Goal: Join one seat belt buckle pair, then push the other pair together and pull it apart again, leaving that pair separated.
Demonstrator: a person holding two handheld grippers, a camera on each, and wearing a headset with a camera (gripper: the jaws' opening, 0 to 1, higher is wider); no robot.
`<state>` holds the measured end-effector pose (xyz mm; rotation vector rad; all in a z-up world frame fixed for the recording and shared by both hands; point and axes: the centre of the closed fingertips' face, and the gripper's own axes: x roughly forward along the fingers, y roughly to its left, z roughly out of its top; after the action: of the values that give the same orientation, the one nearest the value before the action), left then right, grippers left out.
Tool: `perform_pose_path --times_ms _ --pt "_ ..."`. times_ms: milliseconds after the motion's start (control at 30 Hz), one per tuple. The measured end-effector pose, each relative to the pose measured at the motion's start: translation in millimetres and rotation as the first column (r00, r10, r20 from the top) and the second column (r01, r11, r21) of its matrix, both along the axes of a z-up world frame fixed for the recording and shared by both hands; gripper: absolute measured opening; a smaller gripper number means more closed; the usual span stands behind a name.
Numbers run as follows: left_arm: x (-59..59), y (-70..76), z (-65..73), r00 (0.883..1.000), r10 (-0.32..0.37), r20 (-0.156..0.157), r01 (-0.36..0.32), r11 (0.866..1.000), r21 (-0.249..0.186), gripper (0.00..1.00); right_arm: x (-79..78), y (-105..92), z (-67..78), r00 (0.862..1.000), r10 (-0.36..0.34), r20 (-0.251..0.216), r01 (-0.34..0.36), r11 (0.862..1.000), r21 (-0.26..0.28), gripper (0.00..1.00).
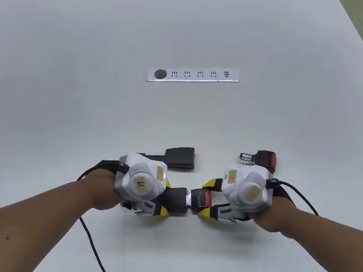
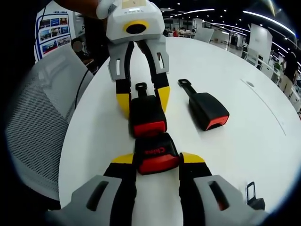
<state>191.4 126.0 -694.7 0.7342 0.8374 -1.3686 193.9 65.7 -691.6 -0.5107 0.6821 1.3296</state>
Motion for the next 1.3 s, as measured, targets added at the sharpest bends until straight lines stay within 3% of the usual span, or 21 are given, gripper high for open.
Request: perform_pose_path --times_ms 433,667,1300 --pt "-0.5 0.2 1.8 1.0 0.002 0.004 -0.002 0.998 -0.069 0.33 -1.8 -1.9 0.7 0.998 0.009 0.058 -0.013 0.997 0.079 0.32" --pt "1.3 1.1 1.5 1.0 0.005 0.001 -0.005 0.996 -0.087 0.33 -1.9 -0.9 3.8 0.998 0.005 0.058 -0.01 0.995 0.103 0.31" --pt "1.4 3.7 0.9 1.0 0.008 -0.003 -0.009 0.996 -0.093 0.33 -1.1 -1.1 5.7 0.999 -0.011 0.052 0.003 0.99 0.138 0.31"
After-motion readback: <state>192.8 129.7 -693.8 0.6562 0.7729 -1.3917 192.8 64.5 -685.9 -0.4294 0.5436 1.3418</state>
